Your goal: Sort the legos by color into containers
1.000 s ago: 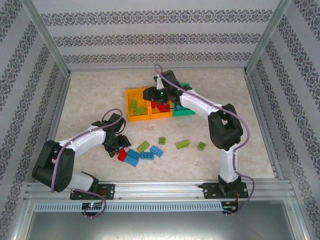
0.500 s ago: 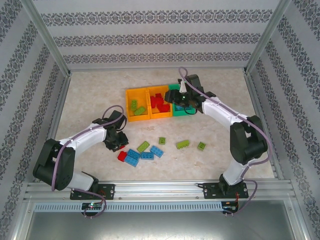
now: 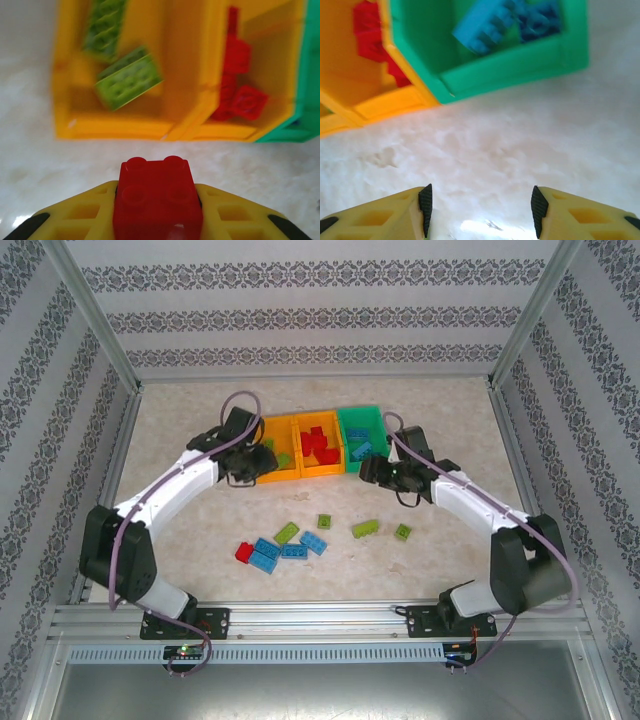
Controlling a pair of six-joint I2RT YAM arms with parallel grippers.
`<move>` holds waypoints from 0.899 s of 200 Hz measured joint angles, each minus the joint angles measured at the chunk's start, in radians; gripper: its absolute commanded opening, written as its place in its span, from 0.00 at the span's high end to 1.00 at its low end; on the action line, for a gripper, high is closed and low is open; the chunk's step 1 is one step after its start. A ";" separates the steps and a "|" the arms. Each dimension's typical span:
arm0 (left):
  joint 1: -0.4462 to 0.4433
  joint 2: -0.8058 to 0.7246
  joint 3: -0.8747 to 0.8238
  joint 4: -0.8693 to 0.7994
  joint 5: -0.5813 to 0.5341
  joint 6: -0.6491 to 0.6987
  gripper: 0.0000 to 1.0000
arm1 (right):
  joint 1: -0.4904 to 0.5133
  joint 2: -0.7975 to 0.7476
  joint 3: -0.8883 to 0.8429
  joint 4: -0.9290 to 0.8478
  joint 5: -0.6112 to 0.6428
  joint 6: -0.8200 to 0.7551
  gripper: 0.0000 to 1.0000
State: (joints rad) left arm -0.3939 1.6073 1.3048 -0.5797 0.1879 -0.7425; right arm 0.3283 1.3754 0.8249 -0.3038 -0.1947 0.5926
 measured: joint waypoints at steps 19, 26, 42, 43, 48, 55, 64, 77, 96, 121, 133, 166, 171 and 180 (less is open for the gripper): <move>-0.006 0.100 0.103 0.040 0.042 0.049 0.65 | -0.022 -0.050 -0.065 -0.022 0.026 0.023 0.42; -0.008 0.140 0.142 0.047 0.058 0.064 0.65 | -0.033 -0.062 -0.086 -0.027 0.029 0.033 0.41; -0.011 0.233 0.231 0.059 0.095 0.093 0.65 | -0.052 -0.074 -0.119 -0.047 0.034 0.051 0.40; -0.012 0.240 0.238 0.061 0.099 0.094 0.65 | -0.052 -0.074 -0.121 -0.048 0.034 0.053 0.40; -0.013 0.267 0.261 0.065 0.109 0.102 0.64 | -0.056 -0.074 -0.126 -0.058 0.038 0.057 0.39; -0.013 0.299 0.290 0.066 0.124 0.109 0.64 | -0.058 -0.074 -0.132 -0.071 0.041 0.064 0.39; -0.013 0.338 0.322 0.069 0.142 0.117 0.64 | -0.058 -0.075 -0.137 -0.086 0.042 0.068 0.38; -0.013 0.386 0.371 0.065 0.162 0.129 0.63 | -0.058 -0.080 -0.141 -0.107 0.048 0.079 0.38; -0.017 0.442 0.436 0.061 0.180 0.141 0.60 | -0.058 -0.098 -0.151 -0.143 0.057 0.094 0.38; -0.026 0.495 0.512 0.046 0.191 0.153 0.53 | -0.058 -0.122 -0.171 -0.180 0.060 0.117 0.37; -0.030 0.509 0.525 0.045 0.194 0.160 0.49 | -0.058 -0.126 -0.180 -0.197 0.059 0.125 0.37; -0.037 0.526 0.526 0.026 0.192 0.169 0.40 | -0.058 -0.129 -0.192 -0.242 0.058 0.139 0.37; -0.037 0.526 0.526 0.021 0.189 0.171 0.39 | -0.058 -0.129 -0.192 -0.248 0.058 0.139 0.37; -0.040 0.526 0.526 0.016 0.184 0.175 0.37 | -0.058 -0.129 -0.193 -0.257 0.056 0.139 0.38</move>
State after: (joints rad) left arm -0.4339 2.1338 1.8313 -0.5640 0.3721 -0.5674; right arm 0.2703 1.2461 0.6319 -0.5613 -0.1387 0.7315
